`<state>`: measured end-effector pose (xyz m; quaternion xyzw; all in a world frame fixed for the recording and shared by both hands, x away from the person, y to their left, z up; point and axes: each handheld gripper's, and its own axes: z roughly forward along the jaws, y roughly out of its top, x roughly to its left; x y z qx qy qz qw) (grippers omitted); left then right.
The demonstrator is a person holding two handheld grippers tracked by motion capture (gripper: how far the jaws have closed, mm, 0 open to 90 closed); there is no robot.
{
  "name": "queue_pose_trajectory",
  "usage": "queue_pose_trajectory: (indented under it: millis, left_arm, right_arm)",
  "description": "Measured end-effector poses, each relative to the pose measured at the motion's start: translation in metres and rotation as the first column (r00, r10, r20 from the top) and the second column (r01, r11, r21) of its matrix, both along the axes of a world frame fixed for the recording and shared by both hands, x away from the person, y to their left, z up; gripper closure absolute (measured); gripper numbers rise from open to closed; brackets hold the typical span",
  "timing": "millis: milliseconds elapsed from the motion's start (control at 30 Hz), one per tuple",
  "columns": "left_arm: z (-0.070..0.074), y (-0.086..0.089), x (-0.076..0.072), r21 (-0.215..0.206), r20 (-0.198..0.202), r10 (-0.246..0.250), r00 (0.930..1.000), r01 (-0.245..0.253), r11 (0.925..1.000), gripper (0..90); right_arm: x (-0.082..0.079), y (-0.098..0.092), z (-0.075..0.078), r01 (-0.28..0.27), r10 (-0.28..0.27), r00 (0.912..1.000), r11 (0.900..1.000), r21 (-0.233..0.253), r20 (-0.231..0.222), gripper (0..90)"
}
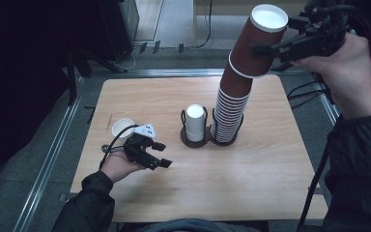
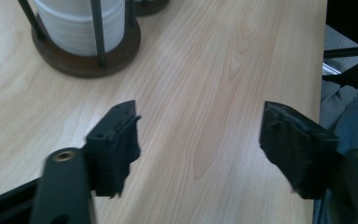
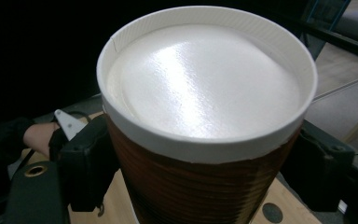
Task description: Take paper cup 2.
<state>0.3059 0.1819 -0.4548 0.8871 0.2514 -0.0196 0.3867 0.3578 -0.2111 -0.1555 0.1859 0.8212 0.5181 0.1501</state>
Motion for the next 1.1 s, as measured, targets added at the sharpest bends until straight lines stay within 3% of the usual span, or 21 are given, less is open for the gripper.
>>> queue_pose_trajectory:
  millis: [100,333,467,600,667,767,900,1100]
  left_arm:
    - [0.0,0.0,0.001,-0.024,-0.022,0.002,0.9998,-0.002,0.9997,30.0]
    - [0.0,-0.002,0.0,-0.013,-0.028,0.001,0.9996,-0.001,0.9999,31.2]
    - [0.0,-0.003,0.0,-0.013,-0.033,0.003,0.9994,-0.003,0.9999,33.0]
    - [0.0,-0.003,0.0,-0.01,-0.026,0.002,0.9996,-0.003,0.9999,33.5]
    - [0.001,-0.002,-0.001,-0.03,-0.014,0.012,0.9998,-0.013,0.9995,35.0]
    - [0.001,-0.002,0.0,-0.039,-0.028,0.018,0.9995,-0.019,0.9991,35.3]
    - [0.001,-0.002,-0.001,-0.042,-0.018,0.011,0.9998,-0.012,0.9991,36.4]
    - [0.001,-0.004,0.001,-0.042,-0.021,0.012,0.9997,-0.012,0.999,39.4]
  right_arm:
    - [-0.011,0.0,-0.004,-0.016,0.016,0.9997,1.0,-0.01,-0.018,19.5]
    - [-0.033,0.003,-0.016,-0.073,0.073,0.9967,0.997,-0.006,-0.035,19.5]
    - [-0.039,0.007,-0.033,-0.095,0.094,0.9948,0.995,-0.032,-0.04,19.5]
    - [-0.044,0.01,-0.049,-0.121,0.119,0.9905,0.992,-0.027,-0.069,19.5]
    - [-0.046,0.012,-0.057,-0.131,0.129,0.9881,0.991,-0.022,-0.084,19.5]
    - [-0.05,0.015,-0.069,-0.144,0.141,0.9856,0.989,-0.032,-0.094,19.5]
    - [-0.054,0.019,-0.084,-0.157,0.153,0.9822,0.987,-0.023,-0.109,19.5]
    - [-0.058,0.032,-0.117,-0.181,0.175,0.9758,0.983,-0.038,-0.131,19.5]
